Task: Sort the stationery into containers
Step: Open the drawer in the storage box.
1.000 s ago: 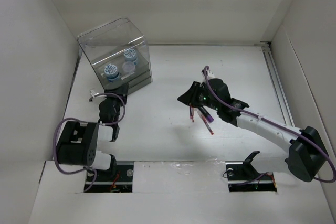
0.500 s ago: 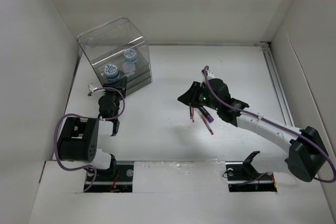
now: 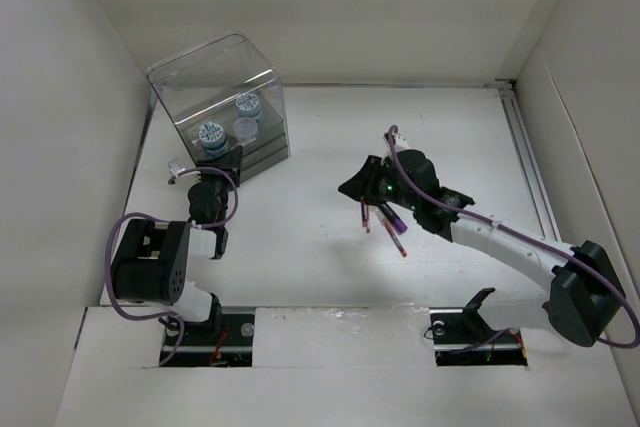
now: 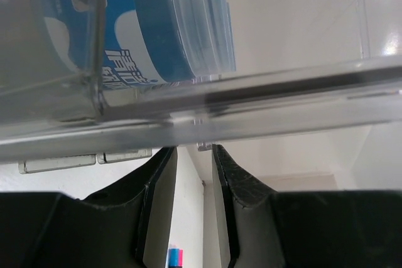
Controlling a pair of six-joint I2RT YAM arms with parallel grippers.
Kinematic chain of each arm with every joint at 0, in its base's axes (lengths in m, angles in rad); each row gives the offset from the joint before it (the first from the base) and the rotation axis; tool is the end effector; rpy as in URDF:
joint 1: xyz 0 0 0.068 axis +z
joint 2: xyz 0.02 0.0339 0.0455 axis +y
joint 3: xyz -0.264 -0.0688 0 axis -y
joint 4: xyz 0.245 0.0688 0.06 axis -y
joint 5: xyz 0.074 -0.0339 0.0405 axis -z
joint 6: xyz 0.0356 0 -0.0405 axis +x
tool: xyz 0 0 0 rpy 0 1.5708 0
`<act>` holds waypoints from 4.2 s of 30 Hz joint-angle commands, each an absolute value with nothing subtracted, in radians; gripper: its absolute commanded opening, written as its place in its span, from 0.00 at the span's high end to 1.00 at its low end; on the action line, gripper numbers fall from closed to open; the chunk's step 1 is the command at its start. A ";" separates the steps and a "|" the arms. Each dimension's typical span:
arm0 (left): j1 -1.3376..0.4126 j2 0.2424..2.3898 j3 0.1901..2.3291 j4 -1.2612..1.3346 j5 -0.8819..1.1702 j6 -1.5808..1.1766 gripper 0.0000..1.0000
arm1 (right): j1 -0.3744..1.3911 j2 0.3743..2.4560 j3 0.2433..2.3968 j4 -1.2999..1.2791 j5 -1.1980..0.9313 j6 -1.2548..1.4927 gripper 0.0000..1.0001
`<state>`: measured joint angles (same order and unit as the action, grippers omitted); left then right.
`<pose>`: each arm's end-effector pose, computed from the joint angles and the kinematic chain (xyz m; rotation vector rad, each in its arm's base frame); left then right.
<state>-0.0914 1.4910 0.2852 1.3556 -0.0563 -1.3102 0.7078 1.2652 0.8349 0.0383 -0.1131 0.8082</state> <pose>0.2499 -0.0209 0.1856 -0.9090 1.2155 -1.1043 0.2172 0.1912 0.2758 0.0263 2.1300 1.0660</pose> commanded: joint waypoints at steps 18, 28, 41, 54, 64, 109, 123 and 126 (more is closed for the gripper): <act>-0.087 1.462 0.219 1.482 -0.034 -1.266 0.75 | 0.712 1.261 0.845 0.098 -0.121 0.793 0.71; -0.025 1.592 0.281 1.575 0.031 -1.290 0.68 | 0.712 1.261 0.845 0.098 -0.121 0.793 0.71; -0.015 1.644 0.299 1.643 0.049 -1.279 0.84 | 0.721 1.279 0.854 0.098 -0.140 0.784 0.71; -0.015 1.640 0.310 1.686 0.040 -1.270 1.00 | 0.721 1.279 0.854 0.098 -0.140 0.784 0.71; -0.041 1.499 0.212 1.677 0.049 -1.261 1.00 | 0.721 1.289 0.854 0.098 -0.140 0.784 0.72; -0.072 1.236 0.015 1.460 0.219 -1.149 0.76 | 0.721 1.289 0.864 0.080 -0.083 0.784 0.39; -0.081 1.110 0.043 1.348 0.225 -1.120 0.43 | 0.721 1.298 0.873 0.080 -0.083 0.784 0.21; -0.091 0.984 0.052 1.211 0.215 -1.071 0.30 | 0.721 1.298 0.873 0.071 -0.074 0.784 0.18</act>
<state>-0.0841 1.0969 0.0326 1.2171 0.2192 -1.1328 0.7147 1.2984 0.8364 0.0376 -0.0895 0.7902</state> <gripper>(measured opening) 0.686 0.816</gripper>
